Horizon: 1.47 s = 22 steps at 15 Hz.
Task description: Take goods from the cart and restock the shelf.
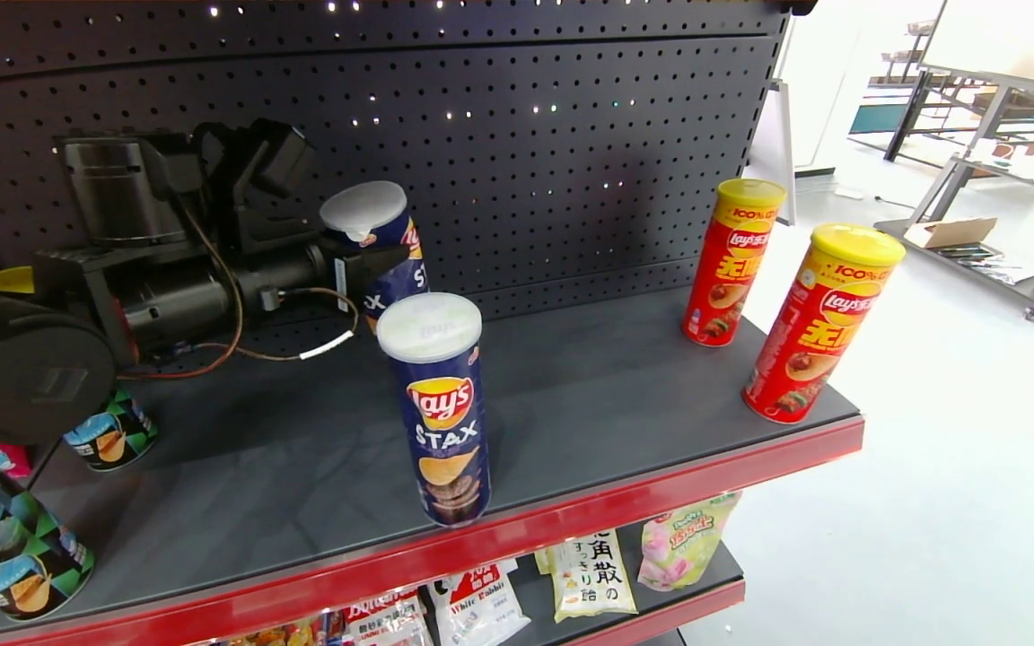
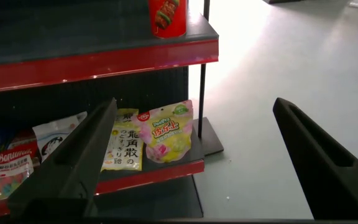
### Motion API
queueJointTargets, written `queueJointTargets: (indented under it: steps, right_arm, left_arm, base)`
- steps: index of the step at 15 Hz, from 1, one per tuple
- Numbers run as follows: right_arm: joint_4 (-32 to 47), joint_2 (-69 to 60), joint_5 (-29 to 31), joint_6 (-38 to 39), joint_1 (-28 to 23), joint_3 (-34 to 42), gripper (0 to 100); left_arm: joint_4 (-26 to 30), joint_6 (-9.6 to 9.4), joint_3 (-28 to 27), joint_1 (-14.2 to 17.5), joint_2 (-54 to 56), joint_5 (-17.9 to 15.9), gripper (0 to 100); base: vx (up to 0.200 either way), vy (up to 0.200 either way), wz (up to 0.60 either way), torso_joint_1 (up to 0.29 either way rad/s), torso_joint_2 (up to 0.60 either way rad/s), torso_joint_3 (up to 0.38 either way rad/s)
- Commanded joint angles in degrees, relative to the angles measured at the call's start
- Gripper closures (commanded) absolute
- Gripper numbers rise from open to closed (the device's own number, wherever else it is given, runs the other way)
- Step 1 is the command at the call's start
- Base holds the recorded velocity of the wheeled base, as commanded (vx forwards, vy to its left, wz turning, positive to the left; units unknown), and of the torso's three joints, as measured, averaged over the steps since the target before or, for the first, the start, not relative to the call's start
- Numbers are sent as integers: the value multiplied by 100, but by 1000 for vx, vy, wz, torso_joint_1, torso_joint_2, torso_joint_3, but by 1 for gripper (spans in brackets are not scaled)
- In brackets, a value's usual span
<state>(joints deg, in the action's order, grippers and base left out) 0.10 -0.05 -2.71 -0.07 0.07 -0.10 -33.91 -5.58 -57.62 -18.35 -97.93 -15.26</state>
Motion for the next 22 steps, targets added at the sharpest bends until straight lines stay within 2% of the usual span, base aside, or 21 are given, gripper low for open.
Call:
queueJointTargets:
  steps: [1,6,10,14,22]
  right_arm:
    - [-1,5,-2,-1,1,1,0]
    - [-1,5,-2,-1,1,1,0]
    - [-1,5,-2,-1,1,1,0]
    - [-1,5,-2,-1,1,1,0]
    - [-1,5,-2,-1,1,1,0]
  left_arm:
    - [8,-4,-91,-20,-297,-3,100]
    - [87,-4,-82,-20,-411,-3,100]
    - [175,-189,-144,-29,-420,-38,100]
    - [465,-180,-161,-20,-376,-21,100]
    - [456,-145,-346,-81,-508,-73,100]
  base:
    - [0,0,0,0,0,0]
    - [0,0,0,0,0,0]
    - [0,0,0,0,0,0]
    - [0,0,0,0,0,0]
    - [0,0,0,0,0,0]
